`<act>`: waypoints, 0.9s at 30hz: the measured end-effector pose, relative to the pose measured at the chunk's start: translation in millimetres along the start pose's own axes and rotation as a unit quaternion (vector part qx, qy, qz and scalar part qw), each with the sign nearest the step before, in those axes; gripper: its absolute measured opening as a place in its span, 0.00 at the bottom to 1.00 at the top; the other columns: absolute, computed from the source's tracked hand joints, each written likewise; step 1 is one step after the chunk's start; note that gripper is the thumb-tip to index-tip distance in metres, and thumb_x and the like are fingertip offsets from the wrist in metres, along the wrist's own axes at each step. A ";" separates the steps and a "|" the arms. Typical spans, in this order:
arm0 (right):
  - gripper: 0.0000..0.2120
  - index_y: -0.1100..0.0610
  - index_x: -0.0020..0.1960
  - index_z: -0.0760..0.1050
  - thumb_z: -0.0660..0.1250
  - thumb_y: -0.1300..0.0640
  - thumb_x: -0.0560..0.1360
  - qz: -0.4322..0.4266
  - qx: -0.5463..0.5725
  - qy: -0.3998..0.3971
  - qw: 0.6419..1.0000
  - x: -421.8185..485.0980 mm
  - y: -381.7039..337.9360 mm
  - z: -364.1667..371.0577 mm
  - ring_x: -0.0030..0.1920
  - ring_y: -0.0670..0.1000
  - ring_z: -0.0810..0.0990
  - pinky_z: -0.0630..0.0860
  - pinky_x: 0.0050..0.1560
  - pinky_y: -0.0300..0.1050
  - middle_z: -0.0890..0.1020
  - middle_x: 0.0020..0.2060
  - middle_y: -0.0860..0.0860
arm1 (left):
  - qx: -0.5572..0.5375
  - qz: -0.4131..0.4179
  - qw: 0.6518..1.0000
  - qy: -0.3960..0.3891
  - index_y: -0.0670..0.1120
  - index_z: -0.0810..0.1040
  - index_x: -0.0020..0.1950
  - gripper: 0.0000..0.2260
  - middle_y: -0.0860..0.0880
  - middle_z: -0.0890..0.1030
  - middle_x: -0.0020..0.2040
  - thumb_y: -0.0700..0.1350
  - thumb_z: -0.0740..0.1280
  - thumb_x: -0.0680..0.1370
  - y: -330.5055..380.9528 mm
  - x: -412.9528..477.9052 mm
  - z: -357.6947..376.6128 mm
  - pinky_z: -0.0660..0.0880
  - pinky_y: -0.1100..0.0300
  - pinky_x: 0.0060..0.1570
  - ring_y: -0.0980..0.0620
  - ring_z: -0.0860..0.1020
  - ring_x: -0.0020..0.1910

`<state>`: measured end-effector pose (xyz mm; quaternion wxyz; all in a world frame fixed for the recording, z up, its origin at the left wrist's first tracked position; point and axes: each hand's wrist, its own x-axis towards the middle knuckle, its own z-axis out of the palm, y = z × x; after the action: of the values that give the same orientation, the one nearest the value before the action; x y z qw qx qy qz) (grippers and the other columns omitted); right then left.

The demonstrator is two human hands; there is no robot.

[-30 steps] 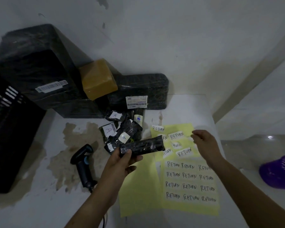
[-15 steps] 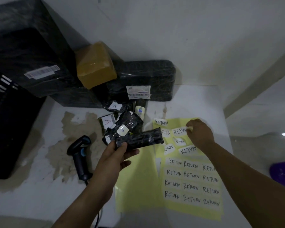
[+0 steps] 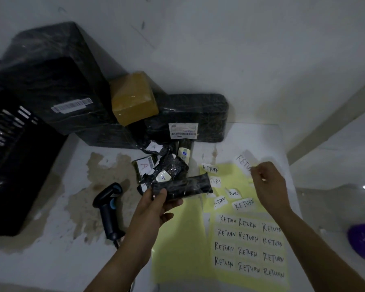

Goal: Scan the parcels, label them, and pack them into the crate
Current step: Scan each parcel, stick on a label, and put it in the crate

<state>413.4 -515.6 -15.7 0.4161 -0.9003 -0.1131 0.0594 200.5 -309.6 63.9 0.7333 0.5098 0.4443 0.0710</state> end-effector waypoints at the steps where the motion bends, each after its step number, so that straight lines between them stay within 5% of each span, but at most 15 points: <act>1: 0.06 0.53 0.45 0.72 0.65 0.54 0.79 0.001 0.029 0.002 1.000 -10.7 -13.9 -9.1 0.42 0.47 0.79 0.71 0.40 0.43 0.79 0.40 0.47 | -0.010 0.005 1.000 -0.002 0.47 0.77 0.61 0.08 0.46 0.87 0.53 0.43 0.60 0.85 3.3 -0.9 0.2 0.75 0.54 0.45 0.46 0.86 0.51; 4: 0.07 0.49 0.42 0.72 0.66 0.53 0.79 -0.017 0.080 -0.014 0.997 -46.3 -62.0 -33.6 0.41 0.48 0.81 0.75 0.41 0.46 0.80 0.38 0.48 | -0.005 0.030 0.999 -0.030 0.46 0.76 0.63 0.10 0.46 0.86 0.56 0.43 0.59 0.86 15.2 -7.9 -0.3 0.77 0.58 0.42 0.47 0.86 0.52; 6: 0.07 0.49 0.42 0.73 0.68 0.54 0.78 -0.030 0.114 -0.029 0.993 -70.6 -93.2 -44.9 0.38 0.46 0.80 0.74 0.39 0.39 0.81 0.36 0.48 | 0.006 0.053 0.997 -0.049 0.48 0.76 0.66 0.11 0.47 0.86 0.58 0.42 0.59 0.85 23.7 -16.2 -1.8 0.78 0.58 0.44 0.48 0.85 0.53; 12: 0.05 0.48 0.44 0.77 0.69 0.56 0.77 -0.096 0.147 -0.080 0.981 -101.1 -156.2 -55.6 0.41 0.44 0.80 0.75 0.37 0.39 0.83 0.40 0.42 | 0.041 0.117 0.989 -0.080 0.65 0.69 0.70 0.17 0.55 0.81 0.64 0.44 0.57 0.87 47.2 -37.6 -0.4 0.77 0.54 0.52 0.50 0.86 0.53; 16: 0.05 0.46 0.44 0.78 0.69 0.55 0.77 -0.138 0.108 -0.091 0.980 -111.1 -178.2 -57.5 0.43 0.45 0.79 0.73 0.30 0.36 0.83 0.41 0.40 | 0.049 0.125 0.987 -0.085 0.63 0.71 0.68 0.14 0.51 0.83 0.63 0.46 0.56 0.87 50.5 -47.5 -4.1 0.76 0.55 0.49 0.51 0.85 0.53; 27: 0.05 0.47 0.44 0.79 0.70 0.57 0.76 -0.209 0.038 -0.127 0.969 -116.7 -208.5 -54.2 0.43 0.38 0.77 0.69 0.39 0.26 0.82 0.38 0.40 | 0.040 0.167 0.982 -0.074 0.62 0.73 0.64 0.09 0.56 0.85 0.52 0.52 0.58 0.85 55.5 -61.5 -17.6 0.75 0.62 0.43 0.59 0.85 0.45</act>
<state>279.3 -454.1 179.8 0.4353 -0.8253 -0.3484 0.0887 170.4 -305.8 143.0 0.7209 0.6099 0.2996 0.1363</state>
